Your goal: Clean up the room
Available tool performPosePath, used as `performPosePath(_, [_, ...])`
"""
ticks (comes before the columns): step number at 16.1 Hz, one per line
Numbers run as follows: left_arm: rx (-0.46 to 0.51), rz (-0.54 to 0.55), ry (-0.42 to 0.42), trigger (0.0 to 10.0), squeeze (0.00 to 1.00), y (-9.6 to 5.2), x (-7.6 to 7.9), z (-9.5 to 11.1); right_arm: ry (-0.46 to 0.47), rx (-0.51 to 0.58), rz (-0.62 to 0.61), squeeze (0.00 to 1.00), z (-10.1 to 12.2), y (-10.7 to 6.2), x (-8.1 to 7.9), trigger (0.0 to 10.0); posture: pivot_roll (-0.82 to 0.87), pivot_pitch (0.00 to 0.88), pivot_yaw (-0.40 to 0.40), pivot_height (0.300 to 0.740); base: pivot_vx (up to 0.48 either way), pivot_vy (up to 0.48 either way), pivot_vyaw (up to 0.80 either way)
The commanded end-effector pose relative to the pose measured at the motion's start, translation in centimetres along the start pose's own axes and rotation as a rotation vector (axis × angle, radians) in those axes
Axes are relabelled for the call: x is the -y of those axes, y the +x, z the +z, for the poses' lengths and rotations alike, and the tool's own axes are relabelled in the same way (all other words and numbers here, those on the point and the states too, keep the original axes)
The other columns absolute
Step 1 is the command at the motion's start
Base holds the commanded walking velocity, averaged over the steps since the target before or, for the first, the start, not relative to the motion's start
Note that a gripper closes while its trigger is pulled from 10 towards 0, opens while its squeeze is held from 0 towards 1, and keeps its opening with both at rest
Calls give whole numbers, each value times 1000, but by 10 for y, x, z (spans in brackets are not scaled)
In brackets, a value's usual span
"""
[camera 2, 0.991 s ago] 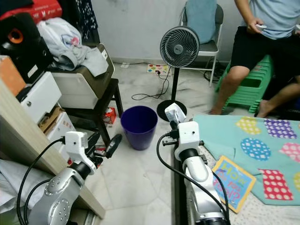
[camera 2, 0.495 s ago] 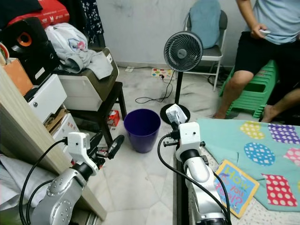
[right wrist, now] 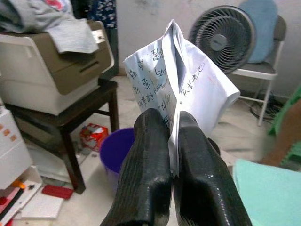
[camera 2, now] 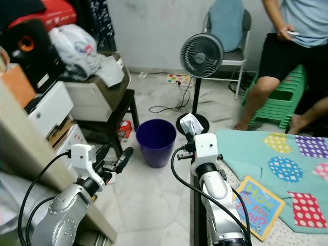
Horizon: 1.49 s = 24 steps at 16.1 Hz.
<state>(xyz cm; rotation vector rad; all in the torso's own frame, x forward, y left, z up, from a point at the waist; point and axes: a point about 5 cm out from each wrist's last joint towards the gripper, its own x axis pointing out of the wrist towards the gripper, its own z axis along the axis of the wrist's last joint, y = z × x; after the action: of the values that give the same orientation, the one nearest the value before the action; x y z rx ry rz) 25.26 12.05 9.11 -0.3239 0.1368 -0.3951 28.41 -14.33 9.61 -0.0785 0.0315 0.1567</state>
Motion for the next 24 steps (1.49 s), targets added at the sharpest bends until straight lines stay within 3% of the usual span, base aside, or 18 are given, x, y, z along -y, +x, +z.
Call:
performPosePath(1, [-5,-7,3,10000,0,0,1,0,0,4,-1,0,1,2,0,10000,-107,0,47,740,274,0,0])
performPosePath(24, [-9,-5,4,10000,0,1,1,-1,-10,-3,5,0,0,3,0,10000,-105,0,43,740,271,0,0])
